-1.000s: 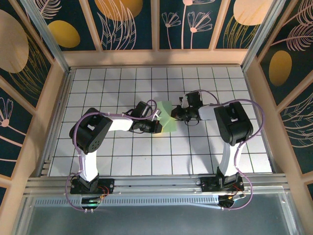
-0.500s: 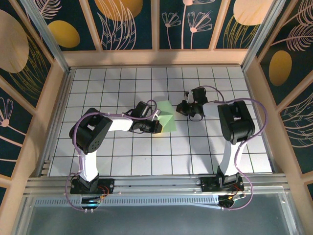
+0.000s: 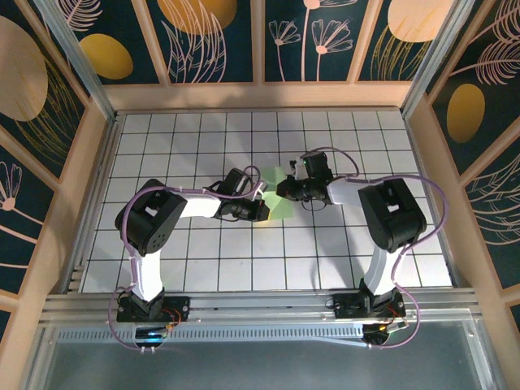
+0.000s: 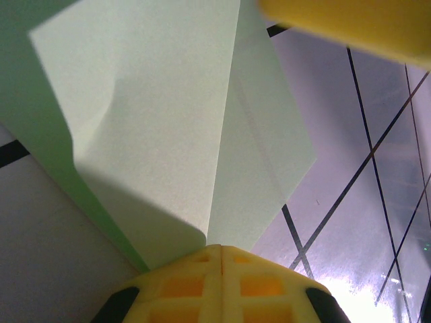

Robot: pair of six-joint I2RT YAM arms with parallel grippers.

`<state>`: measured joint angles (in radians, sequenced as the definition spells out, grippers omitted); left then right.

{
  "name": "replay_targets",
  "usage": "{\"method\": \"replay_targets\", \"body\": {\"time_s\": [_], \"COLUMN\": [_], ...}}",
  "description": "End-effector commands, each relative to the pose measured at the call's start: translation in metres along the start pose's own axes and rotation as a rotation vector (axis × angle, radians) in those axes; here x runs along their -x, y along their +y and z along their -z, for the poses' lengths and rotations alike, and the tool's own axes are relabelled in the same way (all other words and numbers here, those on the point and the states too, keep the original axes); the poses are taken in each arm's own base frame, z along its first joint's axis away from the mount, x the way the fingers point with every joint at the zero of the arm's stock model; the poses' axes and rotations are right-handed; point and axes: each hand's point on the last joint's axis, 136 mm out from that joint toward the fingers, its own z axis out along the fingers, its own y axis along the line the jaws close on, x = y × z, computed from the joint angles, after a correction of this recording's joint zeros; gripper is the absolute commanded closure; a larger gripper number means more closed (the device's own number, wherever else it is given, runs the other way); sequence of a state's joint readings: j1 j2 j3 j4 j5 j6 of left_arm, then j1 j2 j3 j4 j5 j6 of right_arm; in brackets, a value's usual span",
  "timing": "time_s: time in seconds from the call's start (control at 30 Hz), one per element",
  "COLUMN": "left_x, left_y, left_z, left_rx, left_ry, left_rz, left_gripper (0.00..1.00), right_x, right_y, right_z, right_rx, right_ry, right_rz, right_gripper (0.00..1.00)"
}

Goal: Fold a paper plane with a square sheet of paper (fold left side to right side)

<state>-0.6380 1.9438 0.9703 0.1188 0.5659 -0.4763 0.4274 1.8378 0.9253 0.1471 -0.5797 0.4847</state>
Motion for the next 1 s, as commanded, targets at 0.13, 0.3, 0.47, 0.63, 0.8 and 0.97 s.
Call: {"method": "replay_targets", "body": {"time_s": [0.13,0.3,0.47,0.63,0.8,0.97], "left_x": [-0.015,0.008,0.024,0.026,0.031,0.034], "left_y": [0.025,0.004,-0.011,-0.012,-0.012,-0.012], "left_z": [-0.001,0.003,0.004,-0.003,-0.009,-0.014], "left_rx": [0.106,0.052,0.008,-0.005,-0.019,-0.026], "left_ry": [0.040,0.004,-0.006,0.009,0.016,0.023], "left_rz": [0.069,0.065,0.051,0.046,0.037,0.030], "left_gripper": [1.00,1.00,1.00,1.00,1.00,1.00], "right_x": [-0.003,-0.013,-0.027,-0.032,-0.032,-0.034], "right_y": [-0.028,-0.045,-0.053,-0.055,-0.056,-0.057], "right_z": [-0.012,-0.012,-0.015,-0.014,-0.015,-0.016], "right_rx": [-0.059,-0.117,-0.126,-0.133,-0.131,-0.134], "right_ry": [0.025,0.062,0.105,0.114,0.117,0.119], "right_rz": [-0.055,-0.076,-0.094,-0.102,-0.104,-0.109], "right_gripper": [1.00,1.00,1.00,1.00,1.00,1.00]}}
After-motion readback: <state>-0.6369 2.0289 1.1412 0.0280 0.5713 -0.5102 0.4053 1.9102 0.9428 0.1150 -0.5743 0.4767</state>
